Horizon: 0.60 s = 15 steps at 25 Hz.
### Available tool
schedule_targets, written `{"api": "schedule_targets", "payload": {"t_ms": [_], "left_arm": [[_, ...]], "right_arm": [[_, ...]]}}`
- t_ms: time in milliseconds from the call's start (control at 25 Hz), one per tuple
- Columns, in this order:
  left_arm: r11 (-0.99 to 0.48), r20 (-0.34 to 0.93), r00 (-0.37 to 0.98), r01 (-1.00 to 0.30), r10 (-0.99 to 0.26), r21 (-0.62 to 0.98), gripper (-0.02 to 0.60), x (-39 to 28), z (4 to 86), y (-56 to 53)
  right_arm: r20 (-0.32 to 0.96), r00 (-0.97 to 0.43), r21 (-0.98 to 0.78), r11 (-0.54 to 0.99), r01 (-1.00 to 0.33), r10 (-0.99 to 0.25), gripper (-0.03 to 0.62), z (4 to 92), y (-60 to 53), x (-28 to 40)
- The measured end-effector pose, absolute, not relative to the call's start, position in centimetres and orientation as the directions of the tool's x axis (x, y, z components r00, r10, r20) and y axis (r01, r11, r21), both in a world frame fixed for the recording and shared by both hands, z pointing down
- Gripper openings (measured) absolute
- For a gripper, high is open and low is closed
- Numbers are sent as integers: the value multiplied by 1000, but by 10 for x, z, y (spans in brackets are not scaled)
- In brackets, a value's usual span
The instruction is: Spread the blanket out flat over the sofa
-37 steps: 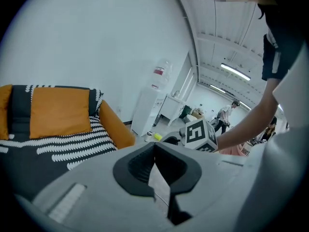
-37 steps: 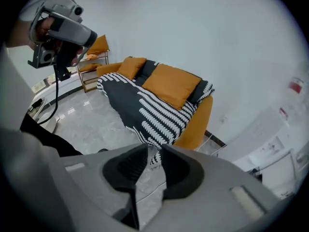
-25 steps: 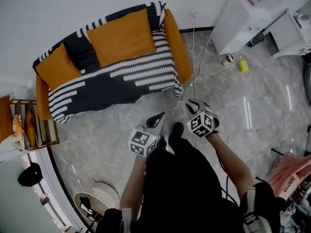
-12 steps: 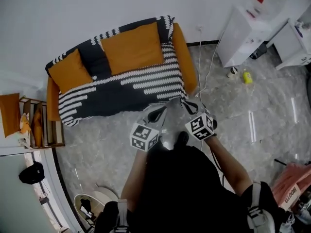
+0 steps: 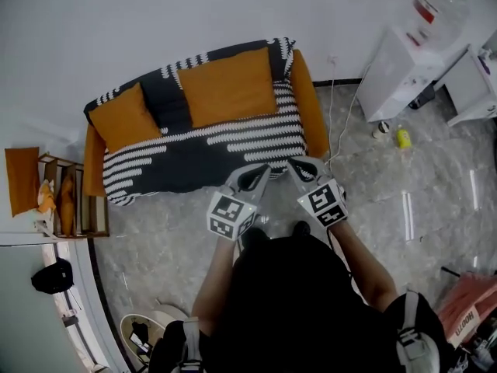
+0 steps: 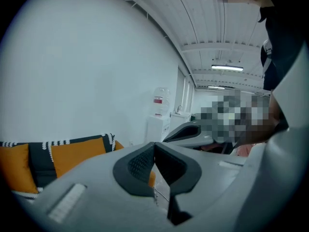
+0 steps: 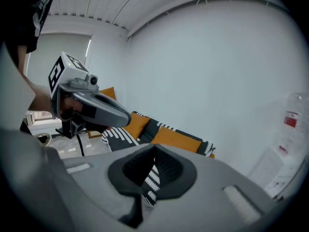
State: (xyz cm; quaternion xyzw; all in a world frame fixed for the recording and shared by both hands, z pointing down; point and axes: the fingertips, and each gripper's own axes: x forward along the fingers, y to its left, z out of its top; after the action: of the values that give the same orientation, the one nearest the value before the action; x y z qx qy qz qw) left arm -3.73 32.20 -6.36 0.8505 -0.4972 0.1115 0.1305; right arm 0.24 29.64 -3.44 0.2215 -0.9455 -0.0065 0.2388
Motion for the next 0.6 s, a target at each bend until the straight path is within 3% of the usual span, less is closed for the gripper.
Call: {"api": "schedule_targets", "payload": {"t_ms": [600], "left_arm": [[-402, 294, 425, -905, -856, 137, 11, -72, -74, 345]], "right_arm": [[294, -922, -165, 936, -310, -254, 2, -72, 327, -36]]}}
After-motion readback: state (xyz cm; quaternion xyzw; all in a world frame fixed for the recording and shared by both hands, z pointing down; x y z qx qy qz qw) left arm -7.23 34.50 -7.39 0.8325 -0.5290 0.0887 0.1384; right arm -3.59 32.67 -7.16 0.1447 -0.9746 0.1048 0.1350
